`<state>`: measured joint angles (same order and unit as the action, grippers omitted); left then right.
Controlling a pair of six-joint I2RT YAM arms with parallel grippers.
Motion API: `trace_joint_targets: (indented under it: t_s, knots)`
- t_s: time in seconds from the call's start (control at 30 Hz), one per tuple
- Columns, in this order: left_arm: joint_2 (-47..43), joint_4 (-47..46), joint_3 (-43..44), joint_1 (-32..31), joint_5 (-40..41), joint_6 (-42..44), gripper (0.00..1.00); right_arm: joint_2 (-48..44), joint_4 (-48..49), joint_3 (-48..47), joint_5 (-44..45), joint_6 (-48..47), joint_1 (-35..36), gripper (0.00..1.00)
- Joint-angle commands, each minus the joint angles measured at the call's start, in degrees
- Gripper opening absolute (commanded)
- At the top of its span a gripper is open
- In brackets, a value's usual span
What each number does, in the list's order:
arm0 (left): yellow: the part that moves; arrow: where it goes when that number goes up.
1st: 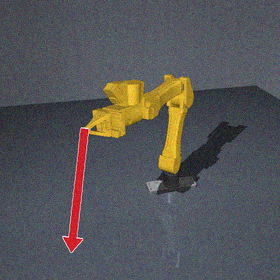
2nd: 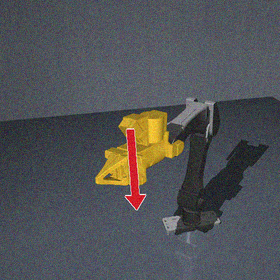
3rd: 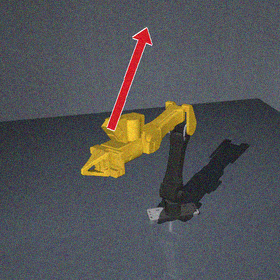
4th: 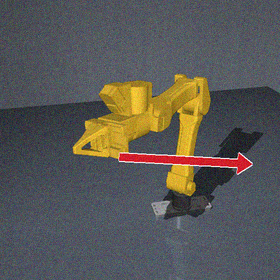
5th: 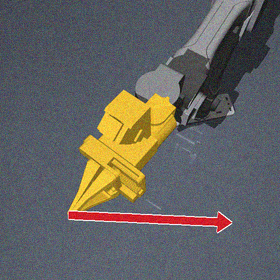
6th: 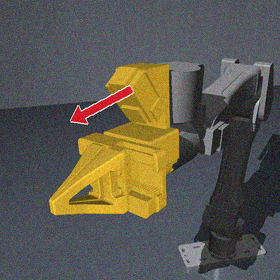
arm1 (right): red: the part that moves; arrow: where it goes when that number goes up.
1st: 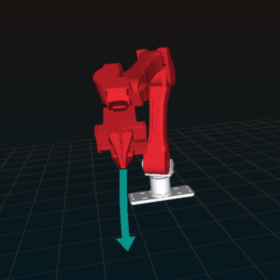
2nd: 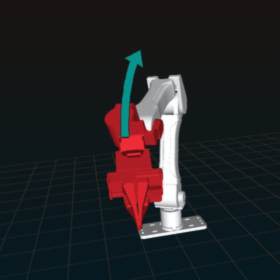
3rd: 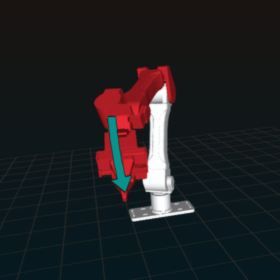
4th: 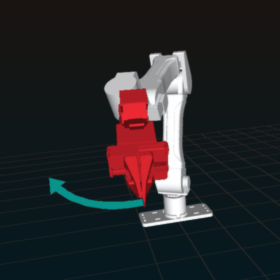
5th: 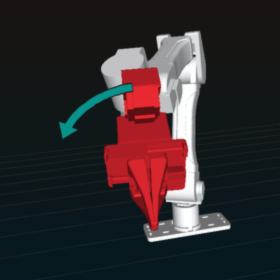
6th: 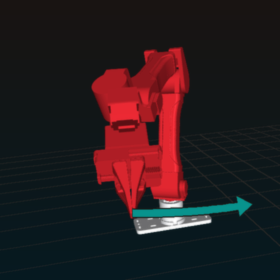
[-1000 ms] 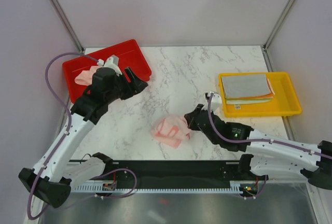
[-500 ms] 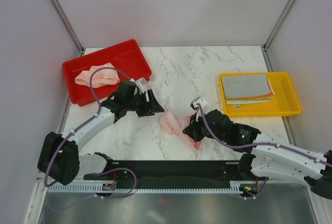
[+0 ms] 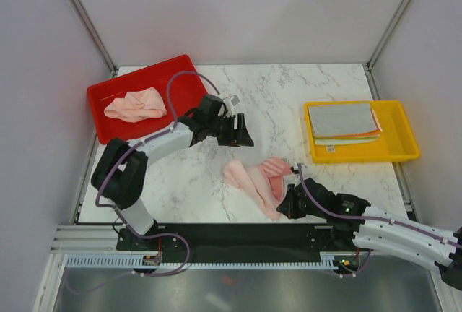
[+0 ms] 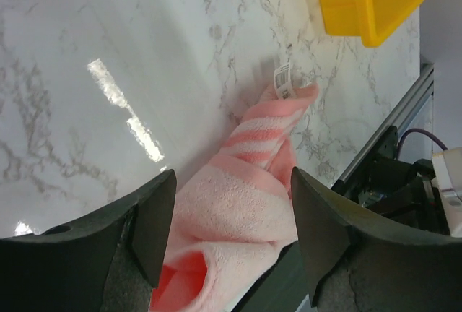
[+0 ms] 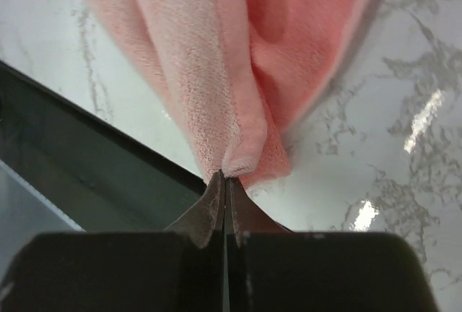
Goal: Fold and stack the towels
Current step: Flatten out the crumpled towel
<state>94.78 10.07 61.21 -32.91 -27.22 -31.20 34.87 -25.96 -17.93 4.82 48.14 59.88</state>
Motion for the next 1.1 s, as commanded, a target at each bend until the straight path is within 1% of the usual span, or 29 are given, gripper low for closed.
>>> trace_joint_targets:
  t_s: [0.0,0.03,0.07,0.13,0.2,0.3,0.33,0.4,0.43,0.53,0.6,0.67,0.7,0.73,0.8,0.83,0.9,0.93,1.0,1.07]
  knots:
    - [6.3,3.0,8.6,-2.9,-2.2,6.9,0.72,-3.1,-2.3,2.0,3.9,9.9,0.2,0.00]
    - [9.2,7.0,10.6,-4.0,-2.2,8.7,0.71,-3.9,-2.2,2.6,4.0,10.2,0.2,0.00]
    - [10.4,8.6,13.5,-4.7,-2.0,9.7,0.70,-4.8,-2.3,3.0,4.5,10.4,0.2,0.00]
    - [11.8,12.1,15.2,-6.5,0.0,12.4,0.68,-6.7,-3.2,3.3,6.6,11.0,0.3,0.00]
    - [12.1,12.8,14.6,-7.6,1.9,14.6,0.67,-7.8,-3.6,3.6,7.1,11.5,0.2,0.00]
    - [13.1,13.1,13.3,-9.2,0.8,17.6,0.66,-8.5,-3.4,4.2,7.1,11.9,0.2,0.00]
    - [13.7,13.2,13.5,-9.4,-0.4,17.6,0.66,-8.5,-3.5,4.3,7.1,11.5,0.3,0.00]
    - [15.2,14.9,14.4,-9.4,1.4,15.9,0.65,-8.2,-3.5,4.3,7.2,10.9,0.3,0.00]
    - [15.3,15.0,14.5,-9.6,0.5,15.6,0.64,-8.1,-3.5,4.1,7.2,10.8,0.2,0.00]
    - [15.3,15.2,14.5,-10.5,2.8,14.5,0.63,-7.5,-3.5,4.0,7.3,10.5,0.2,0.00]
    - [15.6,15.5,14.7,-10.6,2.8,13.9,0.63,-7.5,-3.5,3.9,7.2,10.1,0.2,0.00]
    - [15.7,15.5,14.7,-10.7,2.4,13.5,0.60,-7.8,-3.9,3.4,7.3,10.0,0.2,0.00]
    - [15.6,15.5,14.9,-10.8,2.6,13.3,0.56,-8.0,-4.1,3.3,7.7,9.8,0.3,0.00]
    - [15.3,15.5,15.0,-11.0,3.0,13.1,0.47,-8.1,-4.5,2.8,7.9,9.7,0.2,0.00]
    - [14.6,15.5,15.0,-10.9,3.2,12.6,0.32,-8.2,-5.0,2.6,8.4,9.5,0.2,0.00]
    - [13.6,15.4,15.1,-11.0,2.9,12.5,0.20,-8.2,-5.1,2.3,8.6,9.3,0.2,0.00]
    - [12.5,15.9,15.4,-11.0,3.2,12.1,0.11,-7.9,-5.1,1.7,9.3,8.9,0.2,0.00]
    - [11.7,16.1,15.5,-11.0,4.4,11.9,0.02,-7.6,-5.0,1.3,9.6,8.7,0.2,0.00]
    - [8.9,17.1,15.7,-11.0,6.3,11.2,0.02,-6.4,-5.1,-0.5,11.2,7.9,0.2,0.00]
    - [5.4,19.2,15.8,-10.9,10.8,10.2,0.02,-4.0,-5.1,-2.7,13.1,5.6,0.2,0.00]
